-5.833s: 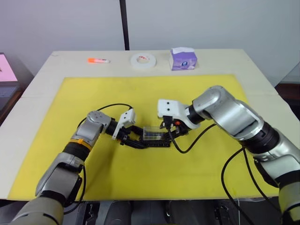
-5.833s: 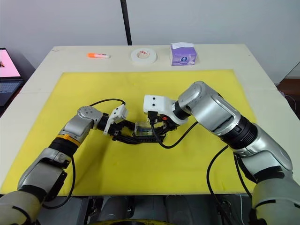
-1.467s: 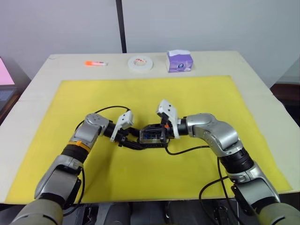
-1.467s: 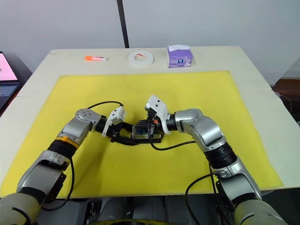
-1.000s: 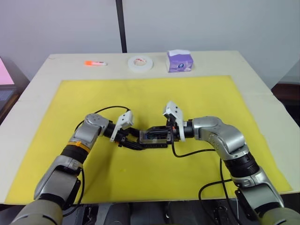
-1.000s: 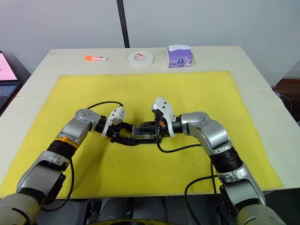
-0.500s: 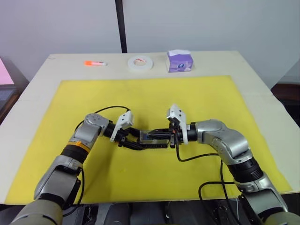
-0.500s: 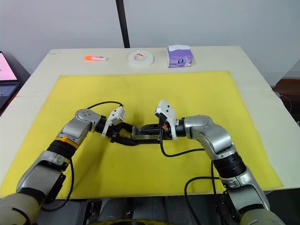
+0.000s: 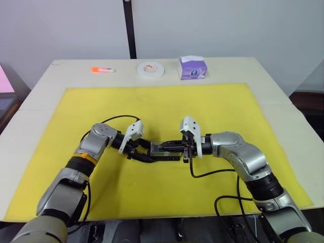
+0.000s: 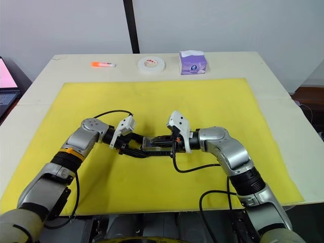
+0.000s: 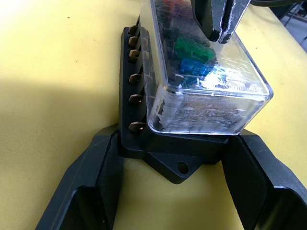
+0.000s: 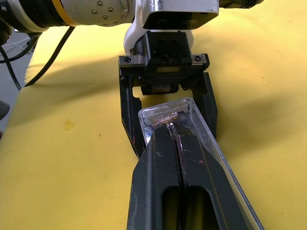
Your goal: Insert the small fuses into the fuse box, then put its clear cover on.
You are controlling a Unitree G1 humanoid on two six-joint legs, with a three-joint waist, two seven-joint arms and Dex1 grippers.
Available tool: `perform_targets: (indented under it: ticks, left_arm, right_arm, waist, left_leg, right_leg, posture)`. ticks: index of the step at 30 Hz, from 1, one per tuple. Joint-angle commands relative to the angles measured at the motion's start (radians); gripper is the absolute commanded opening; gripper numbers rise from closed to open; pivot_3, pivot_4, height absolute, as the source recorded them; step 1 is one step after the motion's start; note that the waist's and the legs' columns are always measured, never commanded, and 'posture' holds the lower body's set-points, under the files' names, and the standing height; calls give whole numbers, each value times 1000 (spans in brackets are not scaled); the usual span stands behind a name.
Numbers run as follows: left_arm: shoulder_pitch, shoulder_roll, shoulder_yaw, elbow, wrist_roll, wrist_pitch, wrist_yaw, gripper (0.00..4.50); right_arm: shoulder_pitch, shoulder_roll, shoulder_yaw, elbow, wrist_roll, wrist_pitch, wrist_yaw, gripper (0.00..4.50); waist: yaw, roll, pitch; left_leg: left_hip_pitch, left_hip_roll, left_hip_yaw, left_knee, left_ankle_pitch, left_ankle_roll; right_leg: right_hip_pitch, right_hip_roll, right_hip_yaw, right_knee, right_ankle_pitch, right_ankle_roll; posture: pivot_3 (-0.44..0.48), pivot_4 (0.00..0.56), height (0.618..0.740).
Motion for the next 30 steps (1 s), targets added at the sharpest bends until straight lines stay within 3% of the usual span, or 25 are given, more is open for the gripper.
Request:
perform_targets:
  ticks: [1,3,7,12,16,20,24,30]
  left_arm:
    - [-6,47,34,44,50,-10,60,3926]
    - [-6,66,45,21,45,-10,60,4476]
    - [27,148,85,-83,6,19,31,4476]
    - [113,283,158,-299,-88,190,-5,4476]
    - [184,326,342,-365,-167,316,151,4476]
    - [288,305,512,-439,-195,368,364,4476]
    - [474,316,661,-604,-257,441,449,4500]
    - [619,330,770,-653,-276,429,501,4500]
  right_arm:
    - [48,-16,50,53,-35,24,6,0]
    - [41,-10,39,30,-21,31,3,0]
    - [9,-2,-12,-24,29,67,-4,0]
    - [-53,-1,-136,-87,164,178,-18,0]
    - [-113,20,-302,-99,276,256,-108,0]
    - [-72,-62,-425,-113,270,263,-172,0]
    - [73,-250,-563,-92,212,217,-165,839]
    - [315,-412,-685,25,112,50,-86,2803]
  waist:
    - [2,0,0]
    - [2,0,0]
    - [-3,1,0]
    - [-3,4,4]
    - [2,9,13]
    - [8,5,17]
    - [12,5,20]
    - [26,4,21]
  left_leg:
    - [0,0,0,0,0,0]
    - [0,1,1,0,0,0]
    - [-1,5,3,0,0,0]
    - [-6,8,7,-8,0,0]
    - [-19,8,6,-7,0,1]
    - [-21,7,6,-6,0,1]
    - [-22,5,8,-6,0,1]
    - [-20,6,8,-5,-1,2]
  right_leg:
    - [0,0,0,0,0,0]
    - [0,0,0,0,0,0]
    - [-2,0,-1,-1,1,-2]
    - [-15,2,-4,1,6,-10]
    - [-26,4,-5,3,6,-5]
    - [-26,3,-5,3,5,0]
    - [-25,0,-5,0,4,1]
    - [-24,2,-5,1,3,-6]
  posture:
    - [0,150,740]
    - [0,150,740]
    - [0,150,740]
    - [0,150,740]
    - [0,150,740]
    - [0,150,740]
    - [0,150,740]
    - [0,150,740]
